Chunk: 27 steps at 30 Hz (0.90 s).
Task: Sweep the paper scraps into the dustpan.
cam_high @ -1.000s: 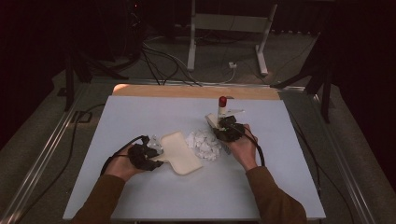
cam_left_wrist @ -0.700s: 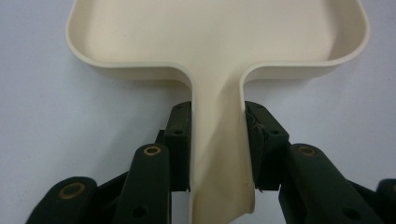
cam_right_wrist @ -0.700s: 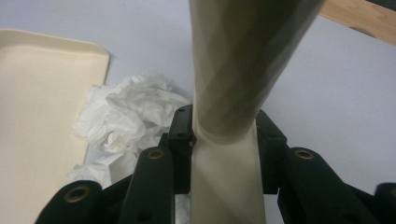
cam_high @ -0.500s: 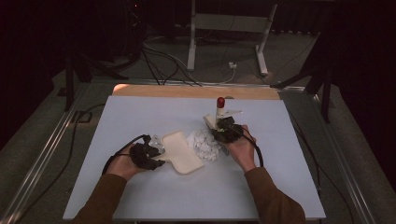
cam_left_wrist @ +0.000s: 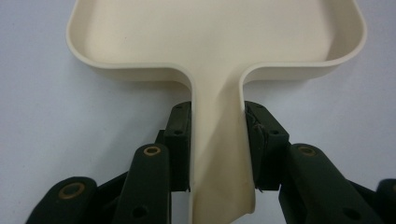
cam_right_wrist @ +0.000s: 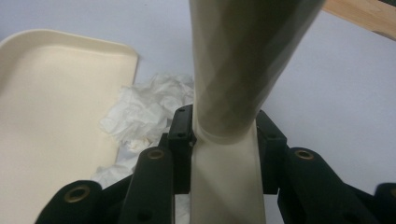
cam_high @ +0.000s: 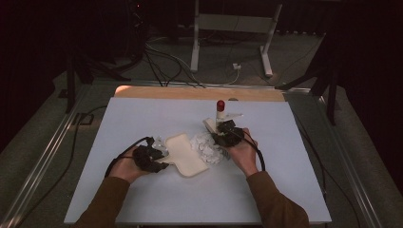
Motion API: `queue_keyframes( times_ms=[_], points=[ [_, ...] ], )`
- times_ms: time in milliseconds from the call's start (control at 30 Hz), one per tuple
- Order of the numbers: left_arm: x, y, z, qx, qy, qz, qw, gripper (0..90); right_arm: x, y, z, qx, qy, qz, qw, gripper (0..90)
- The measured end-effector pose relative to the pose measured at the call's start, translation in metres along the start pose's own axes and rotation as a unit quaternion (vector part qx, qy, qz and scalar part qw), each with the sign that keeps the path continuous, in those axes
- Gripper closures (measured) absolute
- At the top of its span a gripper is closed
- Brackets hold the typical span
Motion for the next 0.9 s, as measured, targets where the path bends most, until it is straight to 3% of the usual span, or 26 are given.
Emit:
queue_keyframes(
  times_ms=[900],
  points=[
    [-0.001,0.001,-0.001,-0.001,-0.001,0.000,1.0000,66.4,0.023,0.003,-0.004,0.000,-0.009,-0.013,0.9999,66.6]
  ],
)
Point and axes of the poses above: each handheld gripper's, and its own axes: y roughly forward along the jaws, z roughly out of its underside, x roughly to its left, the point moved 8 cm from there along y, roughly forward along the jaws, and after that the axes turned 2 degrees about -z, right-handed, at the moved point
